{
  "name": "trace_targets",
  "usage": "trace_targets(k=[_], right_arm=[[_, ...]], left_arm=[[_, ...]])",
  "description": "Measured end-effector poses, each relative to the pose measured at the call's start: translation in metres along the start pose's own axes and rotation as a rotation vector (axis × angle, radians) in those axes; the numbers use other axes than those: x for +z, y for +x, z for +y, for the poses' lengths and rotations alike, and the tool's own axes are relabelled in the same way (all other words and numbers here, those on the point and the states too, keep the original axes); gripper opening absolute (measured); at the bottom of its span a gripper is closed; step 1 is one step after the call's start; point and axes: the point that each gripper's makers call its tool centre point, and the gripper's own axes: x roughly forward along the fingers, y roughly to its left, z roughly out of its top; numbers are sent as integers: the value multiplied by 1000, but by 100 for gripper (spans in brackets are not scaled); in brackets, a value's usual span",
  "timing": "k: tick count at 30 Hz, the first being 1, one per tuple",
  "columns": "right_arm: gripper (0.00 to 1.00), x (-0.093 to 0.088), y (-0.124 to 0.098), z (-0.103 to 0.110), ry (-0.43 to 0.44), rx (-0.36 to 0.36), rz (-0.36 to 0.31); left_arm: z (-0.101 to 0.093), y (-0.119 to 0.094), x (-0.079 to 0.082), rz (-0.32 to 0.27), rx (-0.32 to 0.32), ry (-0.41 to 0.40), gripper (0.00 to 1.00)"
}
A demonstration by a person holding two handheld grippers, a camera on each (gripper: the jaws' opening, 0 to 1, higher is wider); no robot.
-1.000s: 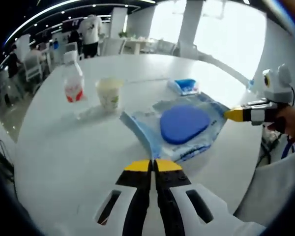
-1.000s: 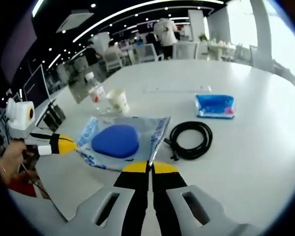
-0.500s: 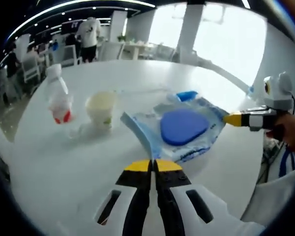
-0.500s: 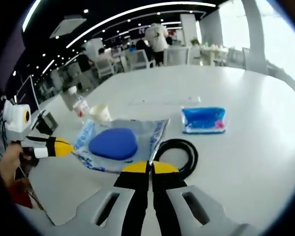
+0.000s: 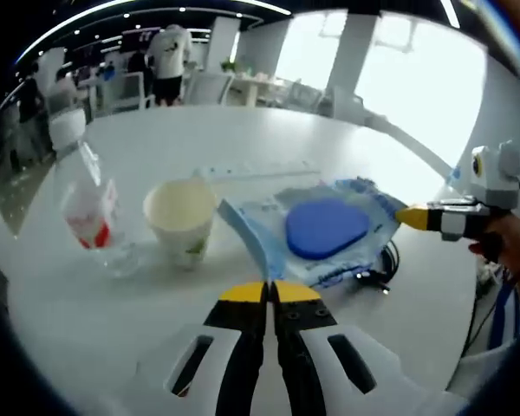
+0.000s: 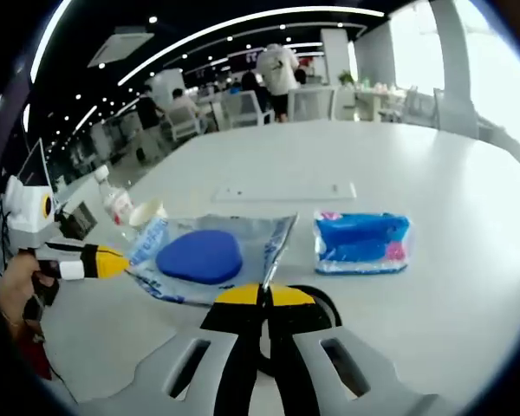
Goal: Arrange the tabletop items into an orderly group along one side of the table until the central work area is clear of visible clutter.
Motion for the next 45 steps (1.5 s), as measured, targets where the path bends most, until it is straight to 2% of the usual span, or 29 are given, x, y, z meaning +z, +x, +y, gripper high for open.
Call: trace_targets(k=[7, 11, 16, 17, 22, 25, 28, 34, 41, 45], right_arm=[[2, 6, 23, -8, -14, -6, -6], [2, 8, 36, -10, -19, 1, -15], [2, 4, 49, -12, -14, 9, -9], [2, 4, 50, -13, -9, 11, -9], [2, 1, 60, -17, -1, -2, -1], [2, -1, 66, -18, 30, 10, 1], [2, -2, 70, -22, 23, -1, -2], [2, -6, 77, -20, 29, -2, 7], [2, -13, 82, -22, 4, -17, 28], [2, -17, 85, -23, 5, -16, 46]], left_arm=[[7, 20, 5, -14, 33, 16, 0], [15, 29, 5, -15, 56, -15, 0], [21, 38, 8, -26, 98, 27, 0], [23, 41, 9, -30, 116, 58, 0], [25, 51, 7, -36, 140, 55, 0], [29, 53, 9, -45, 178, 97, 0], [29, 56, 8, -50, 167, 47, 0], [34, 59, 8, -60, 201, 51, 0], [35, 64, -2, -40, 214, 32, 0], [37, 66, -6, -34, 238, 71, 0]])
